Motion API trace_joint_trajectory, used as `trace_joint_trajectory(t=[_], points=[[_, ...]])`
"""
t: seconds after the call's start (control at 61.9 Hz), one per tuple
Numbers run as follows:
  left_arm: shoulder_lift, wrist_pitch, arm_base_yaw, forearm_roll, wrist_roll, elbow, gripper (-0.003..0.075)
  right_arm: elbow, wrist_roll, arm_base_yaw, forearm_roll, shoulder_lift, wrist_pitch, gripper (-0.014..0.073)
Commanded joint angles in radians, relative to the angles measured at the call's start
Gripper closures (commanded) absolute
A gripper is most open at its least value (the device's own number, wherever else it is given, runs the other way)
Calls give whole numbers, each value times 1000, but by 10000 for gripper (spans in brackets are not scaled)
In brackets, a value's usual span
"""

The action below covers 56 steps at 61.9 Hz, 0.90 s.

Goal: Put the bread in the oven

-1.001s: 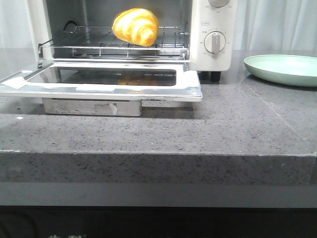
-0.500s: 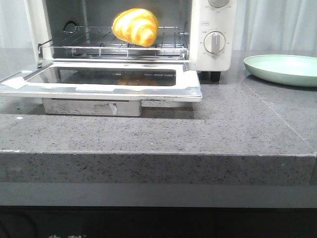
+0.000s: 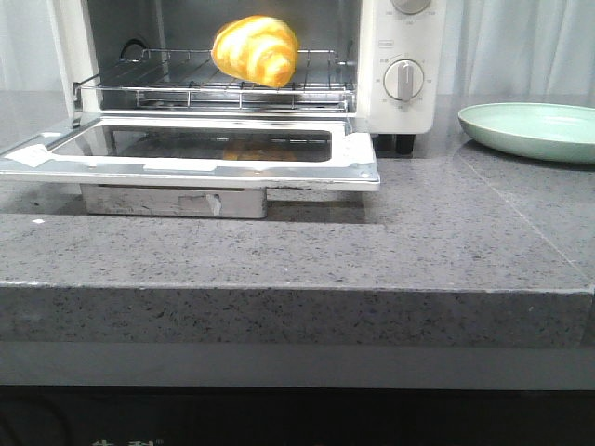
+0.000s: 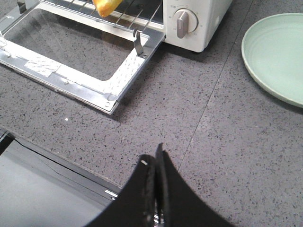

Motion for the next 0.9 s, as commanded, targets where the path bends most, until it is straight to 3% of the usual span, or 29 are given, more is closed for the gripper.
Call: trace_joint_trajectory(t=[0.0, 0.5, 0.662, 0.888], points=[[-23, -150, 17, -11, 0, 12, 738, -24, -9, -5, -16, -4, -61, 714], [-21, -173, 17, 2, 3, 25, 738, -24, -9, -5, -16, -4, -64, 714], [-21, -170, 17, -3, 126, 27, 738, -24, -9, -5, -16, -4, -64, 714], [-21, -175, 17, -7, 129, 27, 738, -24, -9, -5, -16, -4, -64, 714]])
